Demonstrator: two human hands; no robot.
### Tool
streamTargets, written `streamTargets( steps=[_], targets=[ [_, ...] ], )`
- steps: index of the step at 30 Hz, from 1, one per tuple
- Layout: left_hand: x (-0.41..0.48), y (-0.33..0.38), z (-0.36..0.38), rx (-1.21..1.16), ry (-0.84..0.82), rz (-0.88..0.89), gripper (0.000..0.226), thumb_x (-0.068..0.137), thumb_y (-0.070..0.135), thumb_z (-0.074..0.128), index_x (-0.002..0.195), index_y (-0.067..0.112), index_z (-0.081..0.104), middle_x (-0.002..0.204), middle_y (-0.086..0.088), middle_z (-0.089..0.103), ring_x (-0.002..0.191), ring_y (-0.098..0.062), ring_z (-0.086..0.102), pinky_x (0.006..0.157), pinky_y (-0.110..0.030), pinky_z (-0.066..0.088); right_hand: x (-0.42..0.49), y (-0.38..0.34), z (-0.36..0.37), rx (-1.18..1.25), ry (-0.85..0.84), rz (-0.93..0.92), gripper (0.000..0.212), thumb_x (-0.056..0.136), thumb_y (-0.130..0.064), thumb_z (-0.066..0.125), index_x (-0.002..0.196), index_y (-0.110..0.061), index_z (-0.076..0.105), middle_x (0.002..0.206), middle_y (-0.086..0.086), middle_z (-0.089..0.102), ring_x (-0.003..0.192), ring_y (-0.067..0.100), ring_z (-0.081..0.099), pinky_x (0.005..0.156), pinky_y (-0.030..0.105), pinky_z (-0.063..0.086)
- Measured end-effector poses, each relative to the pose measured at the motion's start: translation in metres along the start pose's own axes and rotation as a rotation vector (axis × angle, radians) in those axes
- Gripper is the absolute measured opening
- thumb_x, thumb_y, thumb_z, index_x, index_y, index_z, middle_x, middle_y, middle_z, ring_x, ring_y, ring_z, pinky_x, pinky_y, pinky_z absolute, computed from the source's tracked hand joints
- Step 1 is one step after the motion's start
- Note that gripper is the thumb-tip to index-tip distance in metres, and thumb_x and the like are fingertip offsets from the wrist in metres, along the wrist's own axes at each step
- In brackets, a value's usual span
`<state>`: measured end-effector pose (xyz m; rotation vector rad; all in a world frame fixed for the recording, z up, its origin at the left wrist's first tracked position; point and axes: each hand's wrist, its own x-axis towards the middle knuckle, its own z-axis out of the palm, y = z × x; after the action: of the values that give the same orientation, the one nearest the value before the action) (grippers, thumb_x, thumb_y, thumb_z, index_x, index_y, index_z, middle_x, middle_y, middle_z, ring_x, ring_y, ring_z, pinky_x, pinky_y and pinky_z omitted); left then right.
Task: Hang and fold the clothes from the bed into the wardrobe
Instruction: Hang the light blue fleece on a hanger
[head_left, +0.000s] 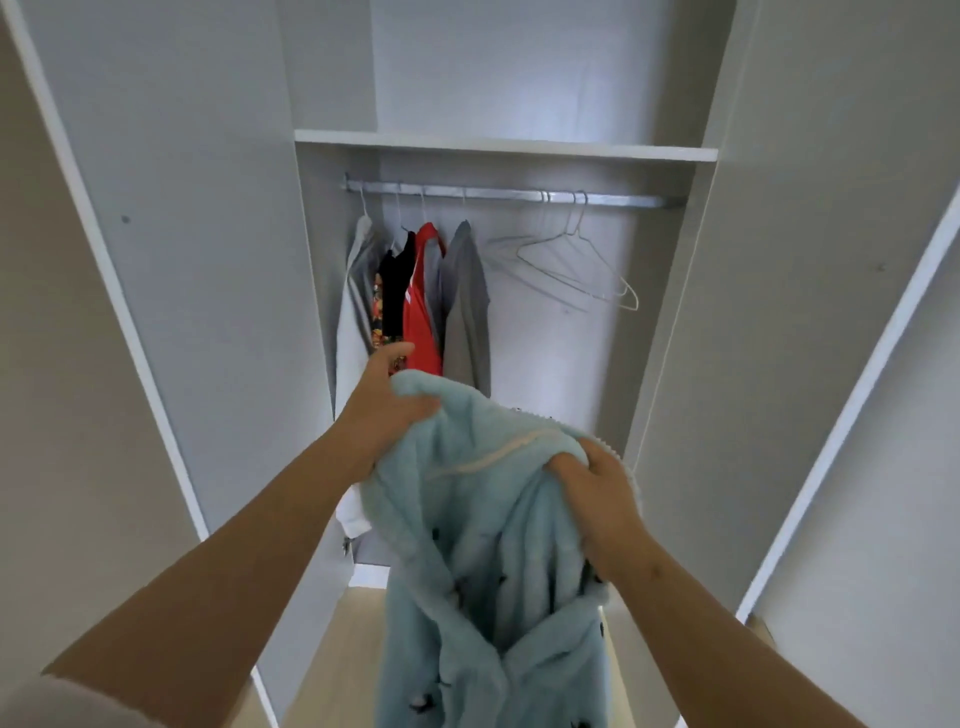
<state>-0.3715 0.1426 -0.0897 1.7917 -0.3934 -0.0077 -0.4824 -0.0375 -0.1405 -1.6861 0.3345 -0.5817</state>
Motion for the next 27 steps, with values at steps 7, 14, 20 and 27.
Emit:
streamTargets(
  steps=[7,14,20,27],
  targets=[
    [0.066,-0.065,-0.008,0.891,0.134,0.174,0.066,0.084,0.057,0.051,0.142,0.038,0.026,0.153,-0.003,0.011,0.137,-0.027,0.021,0.106,-0.045,0.027,0.082,-0.012,0.079,0.046,0.124,-0.088,0.021,0.089,-0.017,0.051,0.077,-0.031,0.06,0.075,-0.015,0.062,0.067,-0.002,0.058,0.051,0.008,0.044],
    [0.13,-0.112,0.013,0.441,-0.221,-0.055,0.076,0.081,0.038,0.065,0.142,0.029,0.021,0.124,0.0,0.046,0.121,-0.027,0.047,0.092,-0.033,0.041,0.135,-0.004,0.102,0.129,0.156,-0.037,0.018,0.086,-0.018,0.055,0.075,-0.027,0.066,0.071,-0.013,0.069,0.067,0.0,0.063,0.059,0.017,0.052],
    [0.194,-0.098,0.024,0.135,-0.059,-0.168,0.021,0.094,0.016,0.046,0.111,0.01,0.056,0.11,-0.011,0.061,0.096,-0.025,0.056,0.085,-0.033,0.046,0.189,0.014,0.093,0.046,0.261,0.069,0.012,0.085,-0.017,0.058,0.079,-0.008,0.057,0.072,0.0,0.055,0.069,0.016,0.05,0.064,0.03,0.047],
    [0.272,-0.061,0.05,-0.301,0.236,-0.11,0.017,0.095,0.012,0.036,0.108,0.017,0.046,0.092,0.002,0.053,0.084,-0.014,0.052,0.073,-0.028,0.046,0.279,0.035,0.094,0.007,0.009,0.202,0.023,0.077,0.003,0.065,0.081,-0.015,0.051,0.075,0.005,0.057,0.052,0.013,0.051,0.044,0.02,0.043]
  ],
)
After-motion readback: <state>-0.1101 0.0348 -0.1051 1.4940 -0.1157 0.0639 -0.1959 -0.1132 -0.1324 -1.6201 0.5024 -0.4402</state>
